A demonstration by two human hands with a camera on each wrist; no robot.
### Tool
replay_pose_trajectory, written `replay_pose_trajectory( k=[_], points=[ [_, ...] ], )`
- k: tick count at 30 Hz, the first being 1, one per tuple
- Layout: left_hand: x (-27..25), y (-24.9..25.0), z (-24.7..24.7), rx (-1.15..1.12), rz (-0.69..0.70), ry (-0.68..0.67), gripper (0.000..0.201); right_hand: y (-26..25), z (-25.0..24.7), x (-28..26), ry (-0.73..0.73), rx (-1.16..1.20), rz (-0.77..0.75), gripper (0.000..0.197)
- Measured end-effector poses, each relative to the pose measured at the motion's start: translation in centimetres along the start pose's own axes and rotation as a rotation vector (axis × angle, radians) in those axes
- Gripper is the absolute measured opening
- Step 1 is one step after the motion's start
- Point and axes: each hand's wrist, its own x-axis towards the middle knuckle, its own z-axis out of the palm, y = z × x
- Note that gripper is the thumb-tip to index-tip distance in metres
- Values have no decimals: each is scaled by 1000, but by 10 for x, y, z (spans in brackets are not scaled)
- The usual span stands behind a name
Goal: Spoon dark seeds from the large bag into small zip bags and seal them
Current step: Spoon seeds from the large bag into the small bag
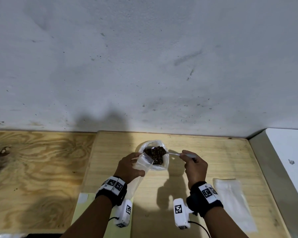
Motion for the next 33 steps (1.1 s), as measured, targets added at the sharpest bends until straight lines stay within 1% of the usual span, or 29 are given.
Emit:
replay_pose_trajectory(
  k=[4,7,10,12,15,18,20,23,24,26,29,33],
  points=[
    [-3,1,3,-2,9,27,77,-11,-3,-6,-60,15,-46,4],
    [-4,3,5,-3,5,36,78,-11,0,-10,-101,-35,-73,11],
    [-3,3,5,-5,9,41,84,-11,7,-15,-151,-142,-163,17],
    [-3,3,6,-6,0,44,82,-12,13,-20,-194,-214,-244,20],
    [-1,3,5,-30,-22,51,81,-16,21,-28,-289,-361,-365,15],
    [1,2,4,-58,-39,34,81,-19,22,-30,-359,-384,-428,17],
    [2,2,3,-64,-32,13,84,-23,17,-26,-323,-337,-431,19],
    [3,2,0,-82,-15,-21,88,-25,8,-14,-164,-211,-383,19],
    [3,3,0,-87,-13,-38,86,-25,5,-10,-116,-196,-372,19],
    [5,4,0,-90,-10,-71,83,-21,5,-4,-61,-243,-368,19],
    [10,7,3,-89,-26,-83,83,-8,11,-1,-73,-350,-394,19],
    [16,7,5,-90,-57,-38,80,12,21,-1,-119,-521,-460,20]
  ],
)
